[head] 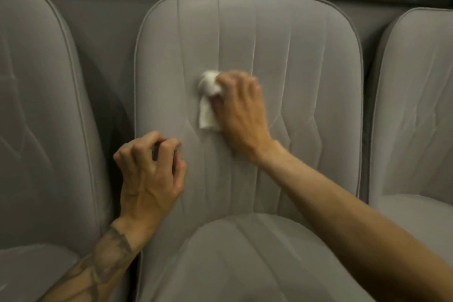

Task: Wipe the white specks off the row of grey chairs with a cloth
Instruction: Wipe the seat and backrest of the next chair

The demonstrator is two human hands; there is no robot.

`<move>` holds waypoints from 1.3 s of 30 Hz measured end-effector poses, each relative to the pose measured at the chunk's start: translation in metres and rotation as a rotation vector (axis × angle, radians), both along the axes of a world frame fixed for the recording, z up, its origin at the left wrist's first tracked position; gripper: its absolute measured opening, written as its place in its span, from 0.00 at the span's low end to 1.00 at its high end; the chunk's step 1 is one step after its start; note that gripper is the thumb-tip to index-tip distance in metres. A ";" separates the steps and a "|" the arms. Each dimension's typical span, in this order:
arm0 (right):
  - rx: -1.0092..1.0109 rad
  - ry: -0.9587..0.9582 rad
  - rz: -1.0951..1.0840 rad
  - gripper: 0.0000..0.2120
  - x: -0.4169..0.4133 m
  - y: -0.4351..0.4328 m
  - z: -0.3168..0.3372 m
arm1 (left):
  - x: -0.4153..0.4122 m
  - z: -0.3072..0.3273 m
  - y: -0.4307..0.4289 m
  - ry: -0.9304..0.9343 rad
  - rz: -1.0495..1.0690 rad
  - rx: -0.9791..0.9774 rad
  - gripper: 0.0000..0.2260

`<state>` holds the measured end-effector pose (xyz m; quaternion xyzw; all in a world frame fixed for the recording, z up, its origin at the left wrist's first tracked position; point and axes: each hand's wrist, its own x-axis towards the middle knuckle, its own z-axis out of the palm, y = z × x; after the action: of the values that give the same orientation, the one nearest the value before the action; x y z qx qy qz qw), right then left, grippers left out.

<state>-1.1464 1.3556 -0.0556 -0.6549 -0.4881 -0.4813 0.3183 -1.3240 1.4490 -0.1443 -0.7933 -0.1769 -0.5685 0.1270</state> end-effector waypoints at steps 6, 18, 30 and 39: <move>0.364 0.240 -0.093 0.14 -0.014 0.030 0.026 | 0.001 0.001 -0.002 -0.007 -0.006 0.005 0.06; 0.309 0.204 -0.101 0.13 -0.022 0.037 0.025 | -0.001 0.001 0.001 -0.032 -0.032 -0.004 0.08; 0.314 0.184 -0.119 0.12 -0.004 0.023 0.045 | 0.000 0.001 0.003 -0.125 0.001 -0.105 0.18; 0.093 0.096 -0.022 0.11 -0.003 0.013 -0.017 | 0.000 0.001 0.007 -0.108 -0.075 -0.103 0.19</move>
<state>-1.1493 1.3686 -0.0730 -0.6671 -0.4422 -0.4748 0.3661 -1.3239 1.4565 -0.1432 -0.7730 -0.1826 -0.6051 0.0549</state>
